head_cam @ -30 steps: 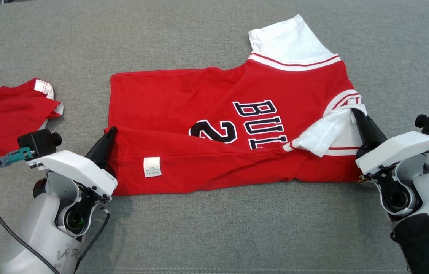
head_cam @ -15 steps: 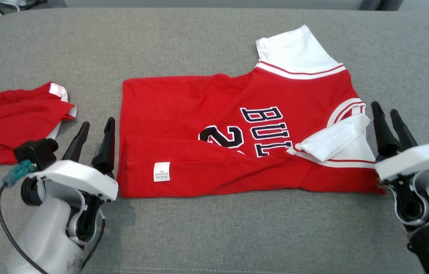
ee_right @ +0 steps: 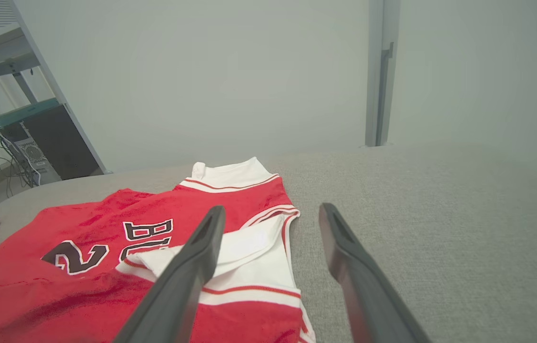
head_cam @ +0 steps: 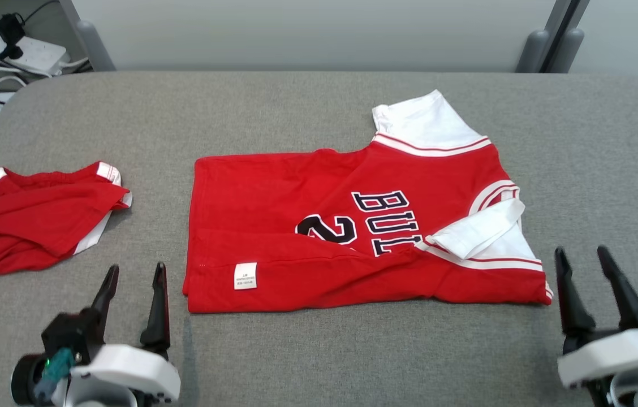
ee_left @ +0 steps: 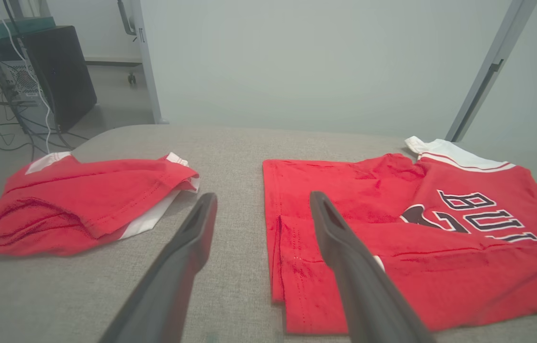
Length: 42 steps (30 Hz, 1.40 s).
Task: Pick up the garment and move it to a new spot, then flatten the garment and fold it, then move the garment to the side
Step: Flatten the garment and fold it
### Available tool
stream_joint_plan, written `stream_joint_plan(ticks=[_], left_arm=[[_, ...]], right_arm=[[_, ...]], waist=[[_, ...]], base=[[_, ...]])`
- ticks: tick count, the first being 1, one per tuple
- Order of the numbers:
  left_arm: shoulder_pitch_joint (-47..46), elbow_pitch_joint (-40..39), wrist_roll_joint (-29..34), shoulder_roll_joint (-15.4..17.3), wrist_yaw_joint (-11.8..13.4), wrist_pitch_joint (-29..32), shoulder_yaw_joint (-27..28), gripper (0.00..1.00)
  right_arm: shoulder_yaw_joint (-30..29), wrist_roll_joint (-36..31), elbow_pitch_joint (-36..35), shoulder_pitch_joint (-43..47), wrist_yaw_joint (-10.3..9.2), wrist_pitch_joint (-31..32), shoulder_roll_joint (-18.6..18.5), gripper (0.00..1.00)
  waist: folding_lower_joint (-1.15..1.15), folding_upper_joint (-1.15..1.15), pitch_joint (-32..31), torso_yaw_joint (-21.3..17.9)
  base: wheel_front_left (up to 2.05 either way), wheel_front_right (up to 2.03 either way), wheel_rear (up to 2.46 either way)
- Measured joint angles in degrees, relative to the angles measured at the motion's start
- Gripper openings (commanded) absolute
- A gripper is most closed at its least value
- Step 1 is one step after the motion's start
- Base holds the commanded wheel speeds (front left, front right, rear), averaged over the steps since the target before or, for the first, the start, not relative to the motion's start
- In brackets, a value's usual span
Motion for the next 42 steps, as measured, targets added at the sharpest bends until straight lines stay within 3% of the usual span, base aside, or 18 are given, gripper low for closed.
stream_joint_plan(ticks=[4, 10, 29, 32, 36, 41, 42], left_arm=[[5.1, -4.5, 0.3, 0.9, 2.2, 1.4, -0.3, 1.0], [9.0, -8.6, 0.3, 1.9, 4.4, 3.9, -0.4, 1.0], [10.4, -12.4, 0.0, 3.2, 6.0, 7.4, -1.2, 1.0], [10.2, -11.8, -1.5, 2.8, 4.6, 8.9, -2.2, 1.0], [7.9, -7.4, -4.6, 1.6, 0.3, 11.9, -3.8, 1.0], [1.7, -0.4, -7.5, -0.7, -4.1, 13.6, -5.0, 1.0], [-2.7, 6.1, -9.3, -2.4, -6.1, 14.0, -4.8, 1.0]], right_arm=[[-1.6, -5.5, -1.9, 5.6, 0.0, 0.0, 2.4, 1.0], [-1.7, -8.6, -2.0, 9.1, 0.01, 0.0, 4.0, 1.0], [-1.5, -9.2, -1.3, 8.8, 0.01, 0.0, 5.1, 1.0], [-1.5, -7.4, 1.3, 7.3, 0.01, 0.0, 5.3, 1.0], [-0.3, -5.1, 7.3, 1.5, 0.01, 0.1, 4.5, 1.0], [4.4, -3.1, 15.2, -5.3, 0.01, 1.3, 3.5, 1.0], [8.2, -1.5, 21.5, -11.1, 0.01, 1.4, 2.2, 1.0]], waist=[[0.0, 0.0, -1.8, -0.4], [0.0, 0.0, -3.7, -1.5], [0.0, 0.0, -4.0, -2.2], [0.0, 0.0, -3.2, -2.4], [0.0, 0.0, -1.6, -2.8], [0.0, 0.0, 0.7, -3.5], [0.0, 0.0, 3.0, -4.3]], base=[[0.0, 0.0, 0.0], [0.0, 0.0, 0.0], [0.0, 0.0, 0.0], [0.0, 0.0, 0.0], [0.0, 0.0, 0.0], [0.0, 0.0, 0.0], [0.0, 0.0, 0.0]])
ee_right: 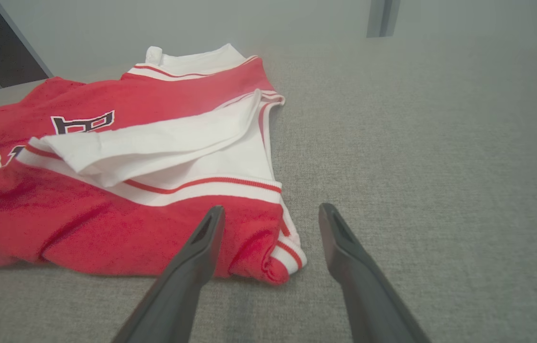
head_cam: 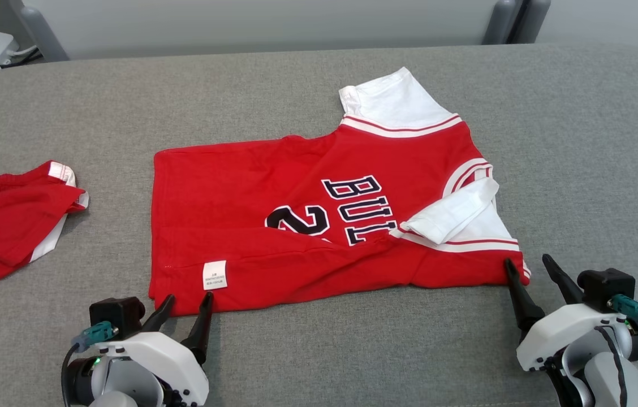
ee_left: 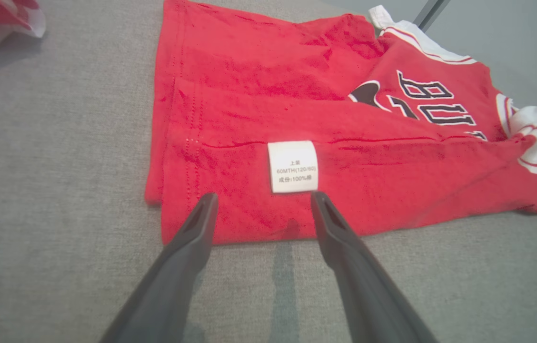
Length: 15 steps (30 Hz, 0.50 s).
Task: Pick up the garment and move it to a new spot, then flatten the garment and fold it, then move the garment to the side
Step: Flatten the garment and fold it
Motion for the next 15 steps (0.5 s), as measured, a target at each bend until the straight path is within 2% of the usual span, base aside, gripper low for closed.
stream_joint_plan(ticks=[6, 15], left_arm=[[-1.8, 5.1, -0.2, -0.2, 0.3, -1.4, 1.1, 1.0], [-3.8, 9.3, -0.8, -0.4, 0.3, -2.2, 2.0, 1.0]], right_arm=[[3.5, 2.2, 5.7, -3.3, 0.0, 0.5, -0.5, 1.0], [7.8, 5.7, 10.0, -6.2, 0.0, 0.6, -0.9, 1.0]], waist=[[0.0, 0.0, 1.1, -0.4], [0.0, 0.0, 1.7, -0.2]], base=[[0.0, 0.0, 0.0], [0.0, 0.0, 0.0]])
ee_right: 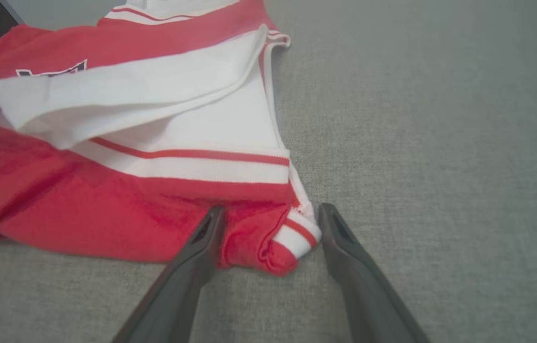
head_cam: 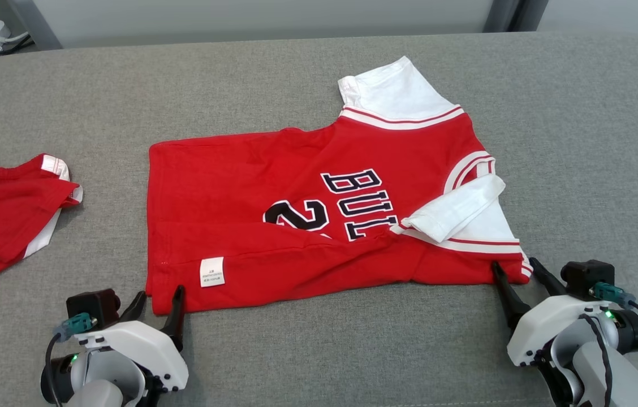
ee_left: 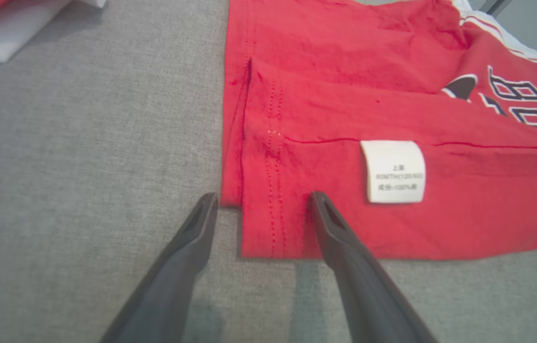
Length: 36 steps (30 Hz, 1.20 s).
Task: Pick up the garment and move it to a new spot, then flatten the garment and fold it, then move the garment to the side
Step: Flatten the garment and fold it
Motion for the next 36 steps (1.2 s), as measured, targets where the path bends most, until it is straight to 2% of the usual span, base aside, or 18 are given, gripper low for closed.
stream_joint_plan(ticks=[6, 7, 8, 9, 11, 17, 24, 31, 36], left_arm=[[-2.5, 2.7, -2.1, -1.4, -2.7, 0.6, 0.0, 1.0], [-2.8, 3.0, -2.3, -1.6, -3.2, 1.1, -0.2, 0.48], [-3.1, 3.3, -2.7, -1.7, -3.8, 1.7, -0.4, 0.0], [-3.2, 3.4, -3.3, -1.9, -4.4, 2.4, -0.5, 0.0], [-3.2, 3.7, -4.1, -2.3, -5.1, 3.4, -0.7, 0.0], [-3.2, 3.8, -5.1, -3.0, -5.2, 3.3, -0.6, 0.0], [0.8, -1.1, -7.0, -2.1, -5.4, 3.6, 0.4, 0.0], [9.3, -9.2, -8.0, 0.8, -2.6, 5.2, 1.1, 0.0], [13.9, -14.4, -8.6, 1.8, -0.1, 6.6, 1.6, 0.0]], right_arm=[[3.0, 2.4, 2.0, -2.5, 0.0, 0.8, -0.3, 1.0], [3.4, 2.8, 2.2, -2.9, 0.0, 0.8, -0.3, 0.89], [4.0, 3.3, 2.4, -3.1, 0.0, 0.8, -0.5, 0.44], [4.6, 3.9, 2.7, -3.3, 0.0, 0.9, -0.5, 0.0], [5.2, 5.4, 2.9, -3.4, 0.02, 1.0, -0.5, 0.0], [6.5, 10.3, 2.3, -2.6, 0.02, 1.3, -1.3, 0.0], [6.2, 15.9, -5.4, 4.4, 0.02, 1.7, -4.4, 0.0], [2.0, 17.7, -15.6, 16.0, 0.03, 3.1, -6.2, 0.0], [-2.5, 16.4, -21.8, 23.4, 0.02, 6.1, -5.1, 0.0]], waist=[[0.0, 0.0, 0.4, -0.2], [0.0, 0.0, 0.4, -0.2], [0.0, 0.0, 0.3, -0.2], [0.0, 0.0, 0.2, -0.2], [0.0, 0.0, -0.1, -0.1], [0.0, 0.0, -1.3, 0.7], [0.0, 0.0, -3.0, 1.6], [0.0, 0.0, -4.4, 1.9], [0.0, 0.0, -4.1, 1.7]], base=[[0.0, 0.0, 0.0], [0.0, 0.0, 0.0], [0.0, 0.0, 0.0], [0.0, 0.0, 0.0], [0.0, 0.0, 0.0], [0.0, 0.0, 0.0], [0.0, 0.0, 0.0], [0.0, 0.0, 0.0], [0.0, 0.0, 0.0]])
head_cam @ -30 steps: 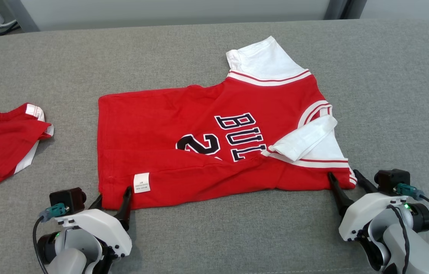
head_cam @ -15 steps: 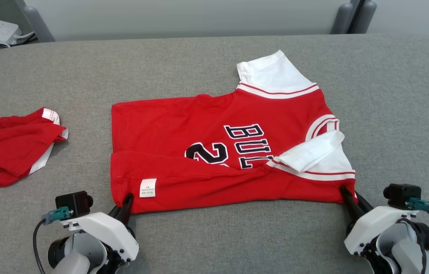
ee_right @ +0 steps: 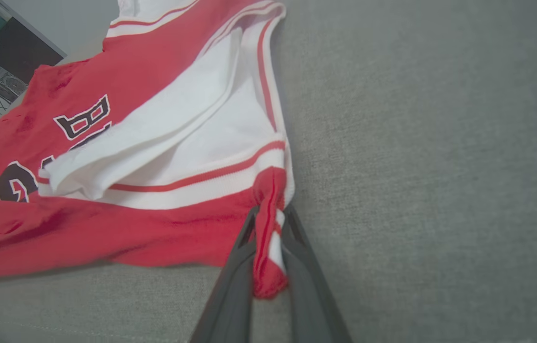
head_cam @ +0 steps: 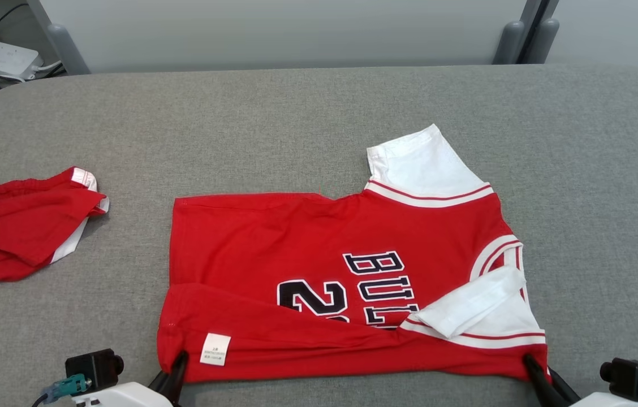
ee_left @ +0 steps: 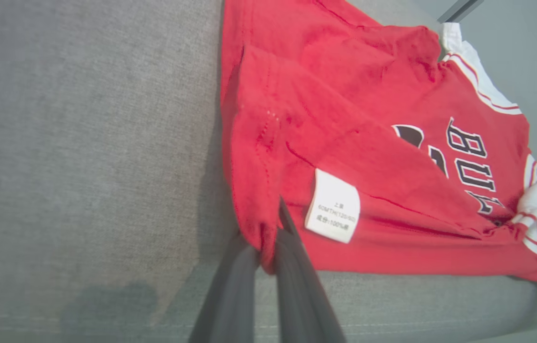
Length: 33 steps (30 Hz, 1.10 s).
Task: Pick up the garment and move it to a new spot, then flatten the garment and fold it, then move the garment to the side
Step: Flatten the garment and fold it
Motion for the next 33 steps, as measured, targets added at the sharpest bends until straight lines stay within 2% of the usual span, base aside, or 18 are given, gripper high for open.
stream_joint_plan(ticks=[4, 5, 6, 10, 16, 21, 27, 33], left_arm=[[0.9, -1.1, -0.8, 0.8, 0.4, 0.5, 0.3, 0.0], [1.1, -1.4, -1.0, 0.7, 0.5, 0.5, 0.5, 0.09], [1.2, -1.7, -1.0, 0.7, 0.9, 0.5, 0.6, 1.0], [1.6, -2.0, -0.3, 1.0, 2.6, -0.4, 0.9, 1.0], [0.9, -4.9, 5.3, 3.0, 5.9, -6.9, 2.9, 1.0], [-4.2, -8.0, 10.1, 4.3, 7.2, -8.6, 2.2, 1.0], [-15.2, -7.6, 12.0, 4.2, 6.0, -4.7, -0.5, 1.0], [-26.1, -2.3, 11.6, 4.1, 2.0, -0.1, -1.5, 1.0]], right_arm=[[-2.3, -2.0, -2.7, 2.2, 0.0, 1.8, 1.6, 0.0], [-3.3, -2.4, -3.3, 2.6, 0.0, 2.2, 2.2, 0.45], [-4.1, -3.0, -4.0, 2.9, 0.0, 2.4, 2.8, 1.0], [-7.9, -4.9, -5.9, 3.4, -0.01, 3.2, 4.3, 1.0], [-14.5, -9.4, -8.6, 3.4, -0.01, 2.1, 5.1, 1.0], [-17.2, -15.8, -8.5, -2.9, -0.02, 1.7, 4.0, 1.0], [-14.7, -18.4, -6.2, -17.4, -0.02, 4.3, 1.8, 1.0], [-9.5, -17.6, -0.7, -30.9, -0.02, 7.3, -1.2, 1.0]], waist=[[0.0, 0.0, 0.4, -0.3], [0.0, 0.0, 0.5, -0.4], [0.0, 0.0, 0.5, -0.4], [0.0, 0.0, 0.6, -0.4], [0.0, 0.0, 0.6, 0.1], [0.0, 0.0, 1.3, 0.1], [0.0, 0.0, 4.1, 0.4], [0.0, 0.0, 8.4, 1.3]], base=[[0.0, 0.0, 0.0], [0.0, 0.0, 0.0], [0.0, 0.0, 0.0], [0.0, 0.0, 0.0], [0.0, 0.0, 0.0], [0.0, 0.0, 0.0], [0.0, 0.0, 0.0], [0.0, 0.0, 0.0]])
